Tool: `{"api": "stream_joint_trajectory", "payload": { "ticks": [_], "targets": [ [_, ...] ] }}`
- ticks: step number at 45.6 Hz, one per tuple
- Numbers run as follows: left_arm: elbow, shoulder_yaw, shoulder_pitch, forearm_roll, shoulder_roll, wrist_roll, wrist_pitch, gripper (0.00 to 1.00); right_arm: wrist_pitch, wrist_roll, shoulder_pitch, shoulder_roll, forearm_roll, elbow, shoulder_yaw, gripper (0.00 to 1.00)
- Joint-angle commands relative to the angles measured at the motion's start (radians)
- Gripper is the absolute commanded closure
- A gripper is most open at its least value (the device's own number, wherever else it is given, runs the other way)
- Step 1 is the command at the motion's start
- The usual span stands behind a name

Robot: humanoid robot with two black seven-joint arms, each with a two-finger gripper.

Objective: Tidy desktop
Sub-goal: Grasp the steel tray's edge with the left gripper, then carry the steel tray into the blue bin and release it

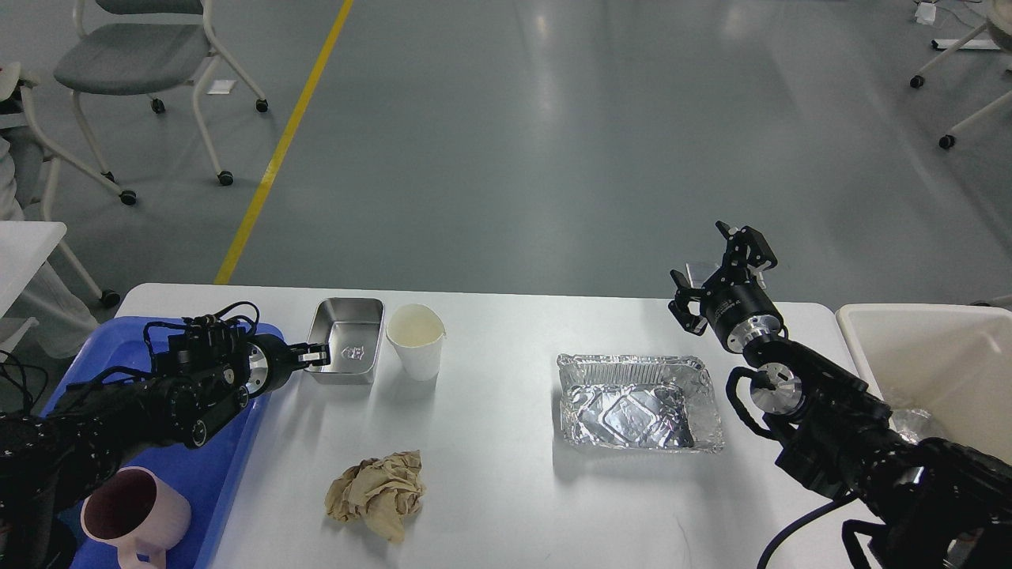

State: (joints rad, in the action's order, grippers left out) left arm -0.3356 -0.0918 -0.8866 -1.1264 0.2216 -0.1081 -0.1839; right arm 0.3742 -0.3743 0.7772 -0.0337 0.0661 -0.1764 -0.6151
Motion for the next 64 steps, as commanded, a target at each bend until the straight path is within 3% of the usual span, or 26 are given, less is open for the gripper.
{"api": "stream_joint_trajectory", "payload": {
  "ticks": [1, 6, 25, 28, 34, 40, 64],
  "targets": [
    [0.0, 0.0, 0.003, -0.001, 0.005, -0.004, -0.008, 0.8, 0.0, 0.0, 0.001, 0.0, 0.0, 0.0, 0.0, 0.0],
    [0.0, -0.002, 0.006, -0.007, 0.012, -0.033, -0.015, 0.97, 0.0, 0.0, 0.001, 0.0, 0.0, 0.001, 0.0, 0.0],
    [-0.003, -0.059, 0.003, 0.002, 0.019, -0.087, -0.025, 1.0, 0.0, 0.0, 0.001, 0.0, 0.0, 0.001, 0.0, 0.0],
    [-0.003, -0.06, -0.012, 0.002, 0.024, -0.108, -0.07, 1.0, 0.0, 0.0, 0.001, 0.0, 0.0, 0.001, 0.0, 0.0],
    [-0.017, -0.046, -0.084, 0.002, 0.108, -0.133, -0.258, 1.0, 0.0, 0.0, -0.001, 0.0, 0.0, 0.001, 0.0, 0.0],
    [-0.036, -0.042, -0.143, 0.005, 0.176, -0.139, -0.327, 1.0, 0.0, 0.0, 0.001, 0.0, 0.0, 0.001, 0.0, 0.0],
    [-0.453, -0.048, -0.187, 0.01, 0.547, -0.139, -0.302, 1.0, 0.002, 0.0, 0.002, 0.0, 0.0, 0.001, 0.0, 0.0]
  ]
}}
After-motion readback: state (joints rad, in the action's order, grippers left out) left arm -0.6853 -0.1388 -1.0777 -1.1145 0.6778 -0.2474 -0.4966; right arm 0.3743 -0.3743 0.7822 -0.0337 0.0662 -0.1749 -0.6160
